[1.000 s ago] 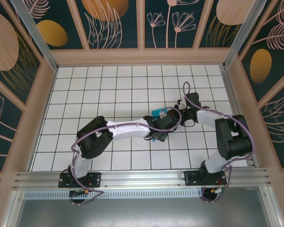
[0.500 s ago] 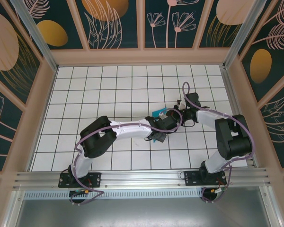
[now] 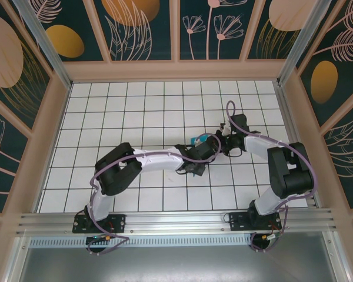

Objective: Fold a paper plane with a square sheet of paper (fold left side to right side)
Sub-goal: Fold the wing for the fifth time at the center of the table.

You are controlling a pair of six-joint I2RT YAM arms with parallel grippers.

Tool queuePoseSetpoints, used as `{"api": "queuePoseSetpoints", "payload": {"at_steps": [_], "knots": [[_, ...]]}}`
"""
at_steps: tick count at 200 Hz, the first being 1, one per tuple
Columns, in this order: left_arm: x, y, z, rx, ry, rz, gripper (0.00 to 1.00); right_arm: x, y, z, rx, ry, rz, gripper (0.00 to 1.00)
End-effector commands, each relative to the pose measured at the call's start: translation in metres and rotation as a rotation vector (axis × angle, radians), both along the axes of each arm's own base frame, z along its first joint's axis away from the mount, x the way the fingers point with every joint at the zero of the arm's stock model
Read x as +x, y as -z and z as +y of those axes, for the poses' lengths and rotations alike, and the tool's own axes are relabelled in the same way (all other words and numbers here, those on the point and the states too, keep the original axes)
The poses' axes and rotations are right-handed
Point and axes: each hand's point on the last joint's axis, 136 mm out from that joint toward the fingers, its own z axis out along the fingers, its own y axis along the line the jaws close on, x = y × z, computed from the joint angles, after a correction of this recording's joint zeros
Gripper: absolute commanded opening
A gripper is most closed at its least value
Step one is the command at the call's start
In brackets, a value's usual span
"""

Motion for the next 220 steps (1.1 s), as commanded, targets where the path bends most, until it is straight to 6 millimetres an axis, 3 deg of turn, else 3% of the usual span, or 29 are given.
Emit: {"api": "queuePoseSetpoints", "payload": {"at_steps": [1, 35, 65, 90, 149, 186, 201, 220], "knots": [[0.002, -0.008, -0.003, -0.107, -0.017, 0.048, 0.13, 0.011, -0.026, -0.001, -0.02, -0.001, -0.098, 0.24], [0.002, -0.009, -0.001, -0.17, -0.028, 0.076, 0.12, 0.018, -0.045, -0.019, -0.051, 0.038, -0.173, 0.39], [0.0, -0.009, 0.001, -0.243, -0.032, 0.113, 0.11, 0.021, -0.061, -0.047, -0.08, 0.093, -0.255, 0.51], [-0.002, -0.012, 0.001, -0.321, -0.03, 0.145, 0.11, 0.015, -0.065, -0.063, -0.071, 0.116, -0.338, 0.52], [-0.005, -0.015, 0.004, -0.414, -0.032, 0.192, 0.11, -0.019, -0.046, -0.032, 0.126, 0.01, -0.378, 0.35], [-0.005, -0.011, 0.006, -0.42, -0.037, 0.207, 0.11, -0.027, -0.037, -0.006, 0.187, -0.042, -0.371, 0.29], [-0.005, -0.011, 0.006, -0.419, -0.038, 0.209, 0.11, -0.027, -0.031, 0.004, 0.191, -0.06, -0.353, 0.32], [-0.006, -0.01, 0.006, -0.418, -0.039, 0.213, 0.11, -0.022, -0.013, 0.001, 0.092, -0.031, -0.306, 0.52]]}}
